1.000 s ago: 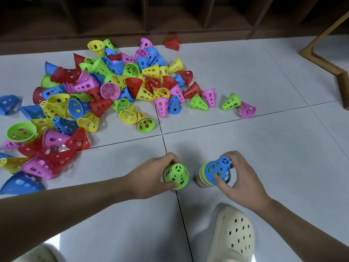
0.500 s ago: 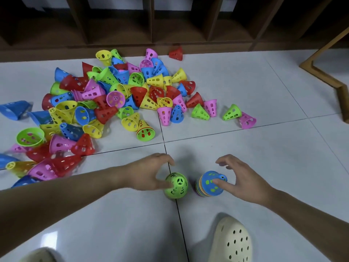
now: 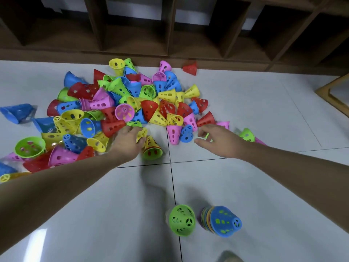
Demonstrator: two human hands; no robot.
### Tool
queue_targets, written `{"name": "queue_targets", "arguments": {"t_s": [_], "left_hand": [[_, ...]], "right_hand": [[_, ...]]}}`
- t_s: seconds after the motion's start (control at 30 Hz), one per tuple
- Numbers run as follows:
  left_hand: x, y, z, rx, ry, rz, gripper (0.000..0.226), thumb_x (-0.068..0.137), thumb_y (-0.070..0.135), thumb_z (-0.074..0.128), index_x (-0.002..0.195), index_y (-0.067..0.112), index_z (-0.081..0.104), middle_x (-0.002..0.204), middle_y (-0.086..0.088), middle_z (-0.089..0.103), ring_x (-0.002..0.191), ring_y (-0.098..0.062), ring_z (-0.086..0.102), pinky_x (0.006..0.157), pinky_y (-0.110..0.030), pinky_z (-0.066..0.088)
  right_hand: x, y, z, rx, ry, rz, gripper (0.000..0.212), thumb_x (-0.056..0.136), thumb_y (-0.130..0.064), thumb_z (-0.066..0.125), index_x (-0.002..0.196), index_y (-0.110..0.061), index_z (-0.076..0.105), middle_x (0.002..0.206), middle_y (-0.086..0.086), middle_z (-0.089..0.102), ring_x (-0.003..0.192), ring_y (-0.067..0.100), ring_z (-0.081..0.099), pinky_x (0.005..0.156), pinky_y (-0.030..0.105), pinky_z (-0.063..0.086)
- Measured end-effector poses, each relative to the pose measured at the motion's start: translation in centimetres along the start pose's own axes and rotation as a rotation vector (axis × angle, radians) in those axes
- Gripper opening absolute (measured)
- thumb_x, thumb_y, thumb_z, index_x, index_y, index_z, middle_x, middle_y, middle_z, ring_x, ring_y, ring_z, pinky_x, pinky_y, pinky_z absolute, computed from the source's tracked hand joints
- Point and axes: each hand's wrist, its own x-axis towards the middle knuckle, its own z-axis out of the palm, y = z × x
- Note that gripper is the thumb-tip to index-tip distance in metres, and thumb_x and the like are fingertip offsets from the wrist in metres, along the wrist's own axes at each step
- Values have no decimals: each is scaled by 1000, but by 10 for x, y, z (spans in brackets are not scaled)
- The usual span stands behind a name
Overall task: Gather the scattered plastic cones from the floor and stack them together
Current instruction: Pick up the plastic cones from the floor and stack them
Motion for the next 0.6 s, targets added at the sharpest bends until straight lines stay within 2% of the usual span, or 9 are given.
{"name": "queue_targets", "arguments": {"t_s": [0.1, 0.23, 0.33, 0.4, 0.47, 0.53, 0.6], "left_hand": [[17, -10, 2, 63, -51, -5, 51, 100, 46, 47, 146, 24, 46, 140, -18, 45, 131, -39, 38, 113, -49, 31], [31, -14, 7, 256, -3, 41, 58, 96, 59, 46, 137, 20, 55, 135, -12, 55, 125, -34, 46, 108, -46, 37], [38, -13, 8, 302, -68, -49, 72, 90, 71, 47, 141, 20, 50, 141, -9, 53, 133, -33, 43, 110, -47, 34], [41, -11, 8, 291, -112, -92, 75, 89, 69, 49, 144, 19, 45, 141, -11, 55, 137, -35, 42, 112, -47, 33], [41, -10, 9, 276, -126, -114, 74, 88, 65, 54, 144, 18, 43, 137, -13, 58, 136, -36, 42, 111, -46, 36], [39, -11, 11, 294, -157, -120, 74, 84, 64, 57, 140, 17, 45, 133, -14, 59, 135, -36, 42, 110, -45, 38], [37, -16, 15, 307, -231, -130, 75, 82, 66, 59, 137, 17, 48, 131, -13, 60, 131, -35, 46, 108, -45, 38]], "right_hand": [[38, 1, 33, 106, -5, 132, 28, 93, -42, 64, 106, -16, 61, 107, -2, 61, 89, 16, 59, 78, 29, 44], [69, 11, 80, 146, -73, 293, 41, 93, -44, 63, 114, -8, 59, 112, 7, 61, 102, 27, 61, 82, 34, 49], [81, 17, 109, 223, -73, 387, 39, 94, -43, 63, 110, -9, 57, 103, 7, 61, 96, 27, 60, 76, 32, 45], [89, 19, 125, 297, -14, 418, 30, 92, -40, 65, 98, -13, 55, 91, 4, 60, 87, 25, 58, 73, 32, 45], [96, 18, 137, 363, 77, 441, 28, 90, -36, 69, 101, -12, 59, 90, 1, 65, 87, 22, 60, 77, 32, 50], [104, 15, 144, 413, 170, 458, 30, 84, -35, 74, 98, -12, 64, 89, 1, 70, 87, 23, 65, 81, 38, 55], [112, 10, 149, 454, 227, 479, 31, 79, -39, 78, 89, -14, 63, 83, 0, 69, 81, 23, 66, 73, 37, 55]]}}
